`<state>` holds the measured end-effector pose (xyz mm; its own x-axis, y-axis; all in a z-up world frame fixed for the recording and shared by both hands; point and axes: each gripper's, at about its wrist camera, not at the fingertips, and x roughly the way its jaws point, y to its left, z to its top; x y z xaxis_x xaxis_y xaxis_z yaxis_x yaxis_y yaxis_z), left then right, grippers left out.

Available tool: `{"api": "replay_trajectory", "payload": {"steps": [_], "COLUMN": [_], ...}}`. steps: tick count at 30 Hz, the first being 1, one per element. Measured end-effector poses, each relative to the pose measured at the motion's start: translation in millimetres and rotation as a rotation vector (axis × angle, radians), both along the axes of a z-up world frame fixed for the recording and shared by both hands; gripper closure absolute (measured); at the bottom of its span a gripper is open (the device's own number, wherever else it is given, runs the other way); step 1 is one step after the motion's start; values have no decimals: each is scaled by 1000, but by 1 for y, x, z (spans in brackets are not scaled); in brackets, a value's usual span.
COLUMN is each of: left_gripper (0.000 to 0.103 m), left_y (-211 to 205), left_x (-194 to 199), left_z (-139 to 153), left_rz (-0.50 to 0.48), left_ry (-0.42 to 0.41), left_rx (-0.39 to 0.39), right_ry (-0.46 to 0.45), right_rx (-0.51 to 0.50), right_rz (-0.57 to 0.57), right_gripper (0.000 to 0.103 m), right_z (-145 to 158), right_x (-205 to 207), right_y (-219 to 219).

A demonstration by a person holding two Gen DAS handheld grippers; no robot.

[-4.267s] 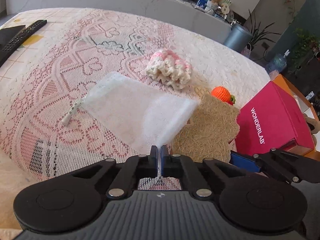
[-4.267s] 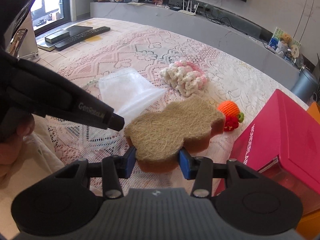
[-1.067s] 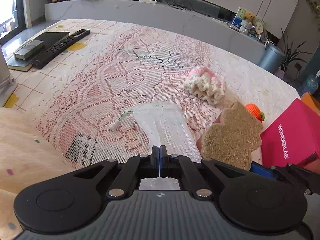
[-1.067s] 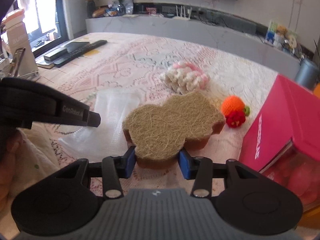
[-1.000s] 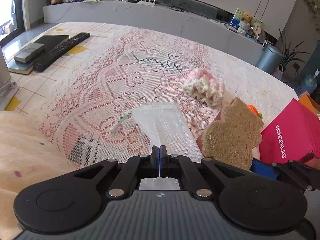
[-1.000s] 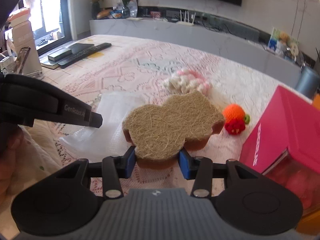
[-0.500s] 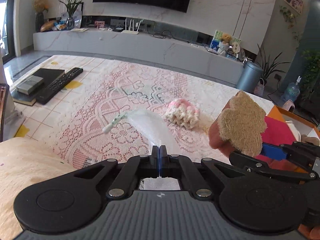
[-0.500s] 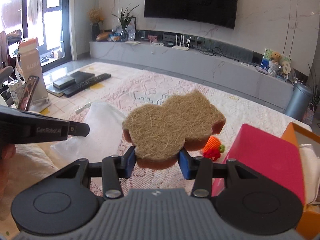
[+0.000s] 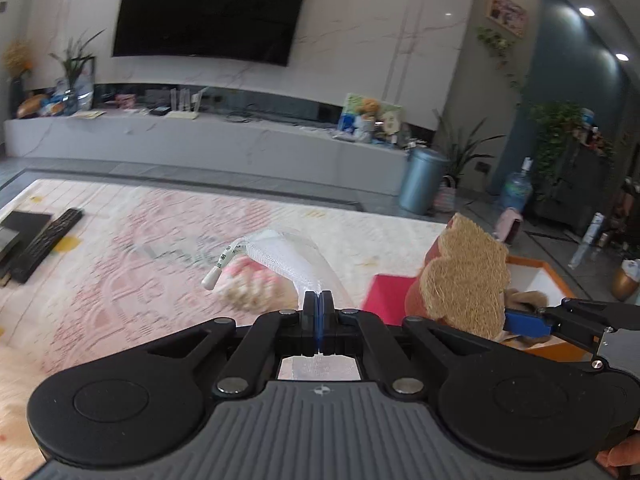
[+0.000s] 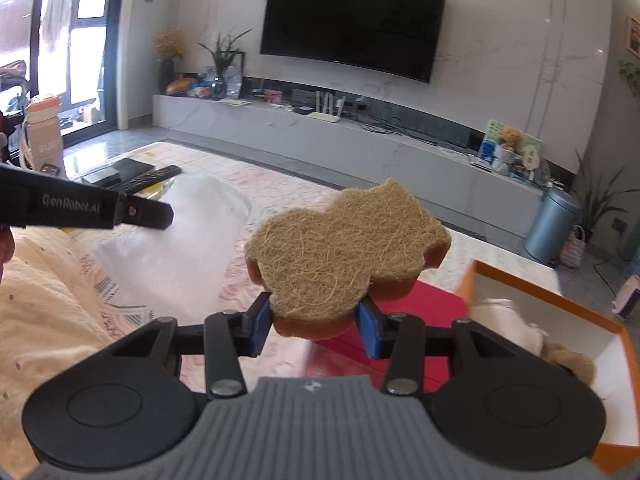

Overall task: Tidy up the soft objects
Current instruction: 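Lower the mesh bag and coir mat into the orange box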

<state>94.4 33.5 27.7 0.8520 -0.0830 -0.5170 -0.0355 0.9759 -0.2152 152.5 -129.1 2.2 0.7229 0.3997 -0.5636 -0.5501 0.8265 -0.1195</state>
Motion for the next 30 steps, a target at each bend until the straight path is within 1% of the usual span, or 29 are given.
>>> {"api": "replay_trajectory", "payload": {"steps": [4,6,8,10,14,17,20,24,27,30], "left_gripper": [103,103,103,103,103,103,103,103,103,103], "left_y": [-37,-58,-77,-97,-132,-153,-168,-181,-187,-194], "left_x": [17,29,44,58,86,105,123,135,143,153], "left_z": [12,17,20,20,15,6,-4,-21,-34,-44], "left_rz": [-108,-174,-244,-305,-395,-421,-440,-466,-482,-500], "left_ry": [-41,-49,-40,-31,6,34,77,123,164,205], "left_rx": [-10,-22,-34,-34,-35,-6,14,40,53,76], "right_ry": [2,2,-1,23,64,92,92,106,139,175], "right_rx": [-37,-75,-127,-177,-298,-405,-536,-711,-792,-829], "right_rz": [-78,-108,-113,-103,-82,-66,-50,-2,42,85], "right_gripper": [58,58,58,58,58,58,58,58,58,58], "right_z": [11,14,15,17,17,17,14,-4,-27,-44], "right_x": [10,17,24,36,61,82,103,131,148,160], "right_y": [-48,-72,-92,-116,-156,-180,-197,-212,-216,-214]}}
